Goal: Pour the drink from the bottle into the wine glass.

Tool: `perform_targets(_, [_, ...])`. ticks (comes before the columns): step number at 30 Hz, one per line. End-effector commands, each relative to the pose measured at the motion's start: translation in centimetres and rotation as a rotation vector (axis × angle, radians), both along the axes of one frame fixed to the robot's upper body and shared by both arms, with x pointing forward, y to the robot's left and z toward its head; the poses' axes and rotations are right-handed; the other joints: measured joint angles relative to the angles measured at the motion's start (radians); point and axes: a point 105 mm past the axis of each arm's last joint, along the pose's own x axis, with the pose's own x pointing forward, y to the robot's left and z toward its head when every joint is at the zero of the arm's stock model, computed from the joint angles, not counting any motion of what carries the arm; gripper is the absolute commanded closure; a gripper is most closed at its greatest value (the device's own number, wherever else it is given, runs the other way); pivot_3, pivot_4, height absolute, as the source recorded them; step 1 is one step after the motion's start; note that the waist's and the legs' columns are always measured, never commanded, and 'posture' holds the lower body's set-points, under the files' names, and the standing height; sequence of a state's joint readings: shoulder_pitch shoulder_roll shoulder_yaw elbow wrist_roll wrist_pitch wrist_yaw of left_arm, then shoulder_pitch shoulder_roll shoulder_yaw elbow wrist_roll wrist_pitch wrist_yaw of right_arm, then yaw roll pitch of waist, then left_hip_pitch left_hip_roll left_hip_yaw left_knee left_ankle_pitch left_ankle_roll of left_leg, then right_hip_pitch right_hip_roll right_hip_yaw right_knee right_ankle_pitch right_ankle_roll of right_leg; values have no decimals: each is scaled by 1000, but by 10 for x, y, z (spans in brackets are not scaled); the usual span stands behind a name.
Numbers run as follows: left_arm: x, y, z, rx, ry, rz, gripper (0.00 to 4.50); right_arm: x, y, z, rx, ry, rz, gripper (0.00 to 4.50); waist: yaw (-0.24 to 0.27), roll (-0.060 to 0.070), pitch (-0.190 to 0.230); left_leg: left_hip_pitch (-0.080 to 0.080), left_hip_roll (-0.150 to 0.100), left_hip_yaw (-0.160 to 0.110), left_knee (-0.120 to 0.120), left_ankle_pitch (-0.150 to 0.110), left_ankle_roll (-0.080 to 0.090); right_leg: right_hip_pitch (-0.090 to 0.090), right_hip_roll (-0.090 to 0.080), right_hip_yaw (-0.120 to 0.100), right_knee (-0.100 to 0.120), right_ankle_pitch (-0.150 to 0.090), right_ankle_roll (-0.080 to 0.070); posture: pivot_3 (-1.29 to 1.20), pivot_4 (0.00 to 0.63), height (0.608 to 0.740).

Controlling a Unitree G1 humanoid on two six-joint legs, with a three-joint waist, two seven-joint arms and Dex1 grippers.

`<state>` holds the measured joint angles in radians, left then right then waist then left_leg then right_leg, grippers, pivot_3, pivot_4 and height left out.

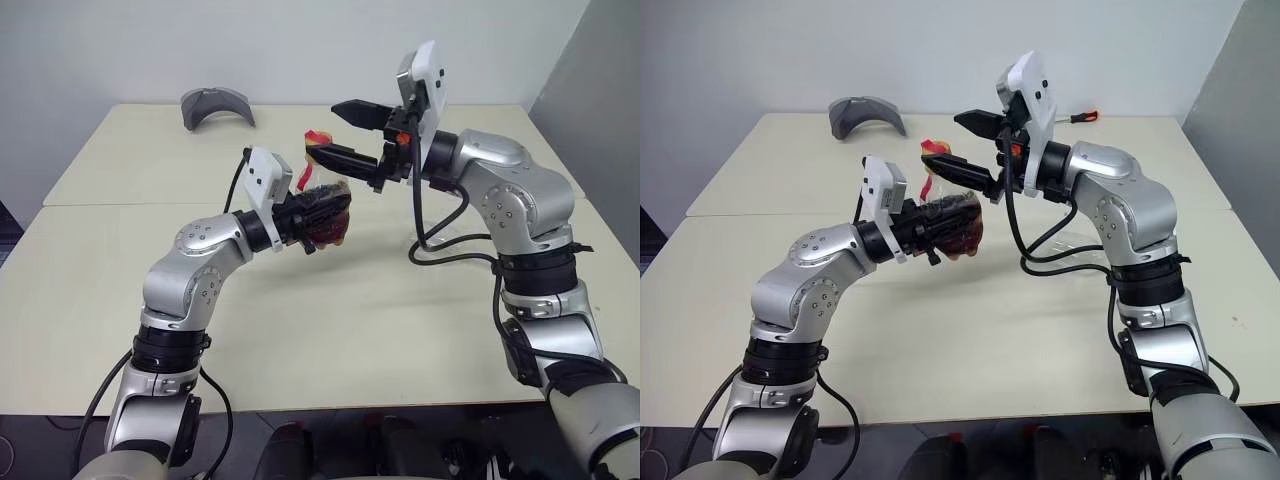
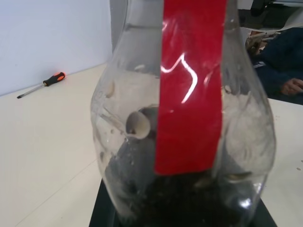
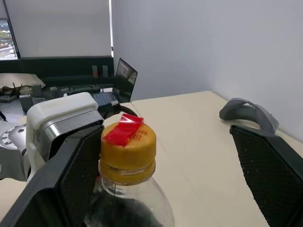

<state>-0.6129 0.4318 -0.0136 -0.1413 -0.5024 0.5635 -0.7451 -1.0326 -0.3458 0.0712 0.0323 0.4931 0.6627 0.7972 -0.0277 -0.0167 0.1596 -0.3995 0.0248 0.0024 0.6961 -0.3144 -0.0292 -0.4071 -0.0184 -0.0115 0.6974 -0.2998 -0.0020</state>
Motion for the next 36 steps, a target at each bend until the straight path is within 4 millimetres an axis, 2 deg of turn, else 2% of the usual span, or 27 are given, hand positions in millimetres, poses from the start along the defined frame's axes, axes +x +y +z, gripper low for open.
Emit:
perform_targets(1, [-7, -2, 19, -26, -82, -25, 3602, 8, -21, 7, 20, -17, -92, 0, 0, 0, 0, 0, 0, 0, 0, 0, 0, 0, 0, 0, 0, 0, 0, 0, 150, 740])
perform_targets(14, [-6, 1, 20, -26, -84, -20, 3621, 14, -49, 0, -28, -1, -156, 0, 2, 0, 0, 0, 0, 0, 0, 0, 0, 0, 0, 0, 0, 0, 0, 0, 150, 740])
perform_targets(19, [-6, 0, 20, -28, -83, -21, 3622, 14, -53, -6, -44, 8, -157, 0, 0, 0, 0, 0, 0, 0, 0, 0, 0, 0, 0, 0, 0, 0, 0, 0, 150, 740])
perform_targets(22, [-5, 0, 20, -29, -83, -19, 3622, 8, -50, -8, -46, 15, -114, 0, 0, 0, 0, 0, 0, 0, 0, 0, 0, 0, 0, 0, 0, 0, 0, 0, 150, 740])
perform_targets(30, [-6, 0, 19, -28, -83, -19, 3622, -14, -25, -2, 1, 44, 36, 0, 1, 0, 0, 0, 0, 0, 0, 0, 0, 0, 0, 0, 0, 0, 0, 0, 150, 740])
perform_targets(36, [-8, -2, 19, -27, -82, -28, 3622, -19, -12, 6, 32, 36, 84, 0, 1, 0, 0, 0, 0, 0, 0, 0, 0, 0, 0, 0, 0, 0, 0, 0, 150, 740])
